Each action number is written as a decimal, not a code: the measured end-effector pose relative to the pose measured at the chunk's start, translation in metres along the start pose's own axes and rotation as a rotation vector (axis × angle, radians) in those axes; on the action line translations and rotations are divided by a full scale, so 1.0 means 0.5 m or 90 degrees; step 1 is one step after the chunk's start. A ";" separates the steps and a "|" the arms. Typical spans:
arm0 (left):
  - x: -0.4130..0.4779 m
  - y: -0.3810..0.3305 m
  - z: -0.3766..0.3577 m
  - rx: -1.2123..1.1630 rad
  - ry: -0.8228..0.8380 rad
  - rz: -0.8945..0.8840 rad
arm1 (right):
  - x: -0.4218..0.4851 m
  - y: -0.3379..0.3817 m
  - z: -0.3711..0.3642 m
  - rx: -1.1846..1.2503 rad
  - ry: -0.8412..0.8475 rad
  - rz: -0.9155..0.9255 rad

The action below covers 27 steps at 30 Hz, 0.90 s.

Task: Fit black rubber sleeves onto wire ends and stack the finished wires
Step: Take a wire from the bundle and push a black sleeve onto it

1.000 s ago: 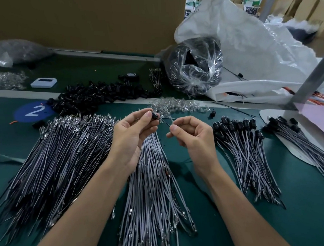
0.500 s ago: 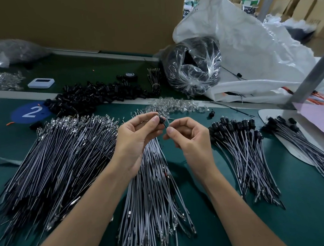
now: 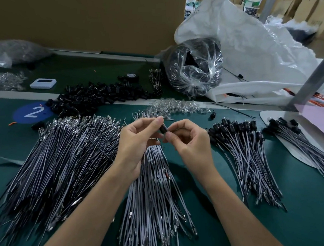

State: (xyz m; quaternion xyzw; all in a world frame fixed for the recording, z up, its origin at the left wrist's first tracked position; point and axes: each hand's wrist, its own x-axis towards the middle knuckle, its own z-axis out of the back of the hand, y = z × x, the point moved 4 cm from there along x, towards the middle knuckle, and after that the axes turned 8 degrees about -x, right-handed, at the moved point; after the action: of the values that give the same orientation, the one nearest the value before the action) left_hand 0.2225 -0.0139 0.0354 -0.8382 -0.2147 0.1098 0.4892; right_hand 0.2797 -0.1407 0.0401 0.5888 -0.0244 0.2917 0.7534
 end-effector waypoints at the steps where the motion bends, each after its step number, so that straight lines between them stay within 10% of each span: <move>1: 0.000 0.001 0.001 -0.015 -0.008 0.008 | -0.001 0.000 -0.002 -0.011 0.003 0.003; 27: 0.010 -0.002 0.011 -0.232 -0.014 0.015 | -0.002 -0.004 0.018 -0.073 -0.087 -0.041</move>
State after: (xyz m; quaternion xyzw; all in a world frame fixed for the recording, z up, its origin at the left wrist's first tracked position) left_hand 0.2246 -0.0071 0.0334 -0.9143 -0.2263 0.0837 0.3252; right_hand 0.2827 -0.1495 0.0410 0.5638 -0.0737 0.2246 0.7914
